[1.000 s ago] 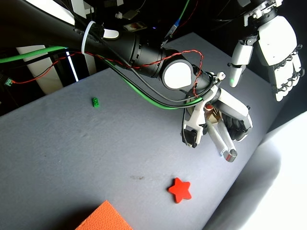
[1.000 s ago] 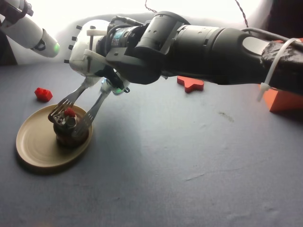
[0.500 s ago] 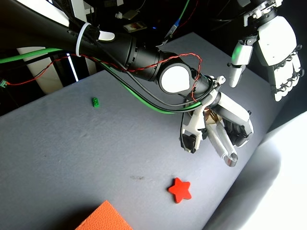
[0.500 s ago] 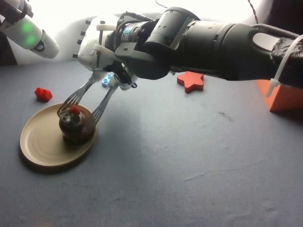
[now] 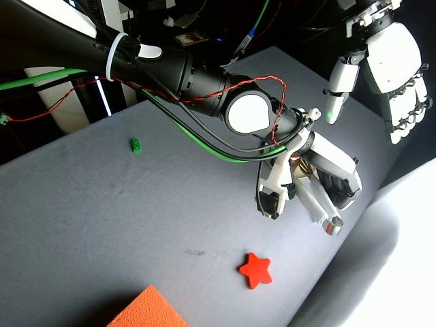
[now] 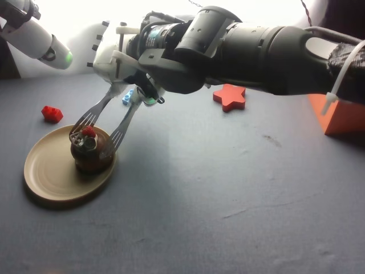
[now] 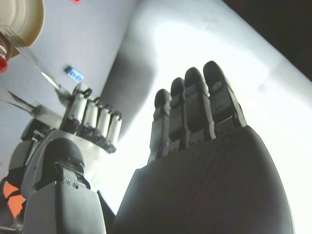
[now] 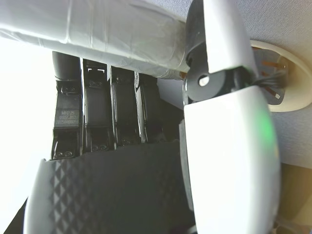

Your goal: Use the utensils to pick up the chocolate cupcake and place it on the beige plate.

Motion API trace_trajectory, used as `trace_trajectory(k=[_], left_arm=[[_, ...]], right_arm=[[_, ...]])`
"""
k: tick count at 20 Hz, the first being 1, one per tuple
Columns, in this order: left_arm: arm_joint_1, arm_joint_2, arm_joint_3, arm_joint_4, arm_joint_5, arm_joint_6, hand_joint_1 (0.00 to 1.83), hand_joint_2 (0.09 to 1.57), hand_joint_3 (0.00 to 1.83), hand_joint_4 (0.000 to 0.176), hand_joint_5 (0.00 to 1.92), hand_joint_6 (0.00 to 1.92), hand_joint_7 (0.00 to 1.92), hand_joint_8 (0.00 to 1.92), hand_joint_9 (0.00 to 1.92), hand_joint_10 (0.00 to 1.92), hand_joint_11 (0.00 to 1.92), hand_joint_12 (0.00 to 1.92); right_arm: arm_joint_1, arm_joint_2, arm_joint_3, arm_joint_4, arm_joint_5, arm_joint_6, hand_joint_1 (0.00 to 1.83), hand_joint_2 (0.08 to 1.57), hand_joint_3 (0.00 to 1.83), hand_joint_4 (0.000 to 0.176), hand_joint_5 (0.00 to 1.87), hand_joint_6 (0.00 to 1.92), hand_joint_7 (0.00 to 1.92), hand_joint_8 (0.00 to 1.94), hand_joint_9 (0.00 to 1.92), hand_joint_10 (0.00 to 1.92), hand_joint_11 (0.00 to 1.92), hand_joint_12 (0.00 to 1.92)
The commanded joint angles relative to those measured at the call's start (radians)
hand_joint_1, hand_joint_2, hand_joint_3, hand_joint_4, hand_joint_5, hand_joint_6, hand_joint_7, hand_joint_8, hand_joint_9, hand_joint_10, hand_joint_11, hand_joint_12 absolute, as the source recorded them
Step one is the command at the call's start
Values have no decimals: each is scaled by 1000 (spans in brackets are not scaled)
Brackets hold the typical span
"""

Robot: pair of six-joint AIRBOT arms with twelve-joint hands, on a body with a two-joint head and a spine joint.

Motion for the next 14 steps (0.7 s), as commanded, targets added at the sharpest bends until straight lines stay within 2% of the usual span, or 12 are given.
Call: trace_trajectory(k=[1, 11, 12, 13, 14], left_arm=[[-12, 5, 2, 66, -34, 5, 242, 1054, 0, 0, 150, 0, 164, 2, 154, 4, 0, 274], [-12, 5, 2, 66, -34, 5, 264, 1051, 1, 0, 155, 2, 180, 4, 164, 3, 0, 322], [-12, 5, 2, 66, -34, 5, 253, 1056, 2, 0, 153, 1, 181, 2, 163, 2, 0, 302], [-12, 5, 2, 66, -34, 5, 270, 1049, 0, 0, 165, 3, 191, 4, 170, 3, 0, 341], [-12, 5, 2, 66, -34, 5, 270, 1050, 0, 0, 177, 7, 206, 9, 176, 5, 0, 350]], right_arm=[[27, 10, 1, -16, 106, -7, 1210, 1115, 0, 0, 789, 178, 721, 374, 507, 952, 352, 1428], [72, 65, -19, -15, 91, 13, 1206, 1108, 0, 0, 828, 128, 739, 372, 536, 922, 375, 1409], [75, 85, -42, -15, 91, 13, 1145, 1167, 2, 0, 833, 973, 765, 353, 569, 894, 386, 1401], [79, 108, -69, -15, 92, 14, 1190, 1133, 0, 0, 672, 677, 759, 344, 561, 894, 394, 1388], [82, 131, -96, -15, 92, 17, 1137, 1180, 3, 0, 784, 1112, 779, 352, 572, 909, 409, 1389]])
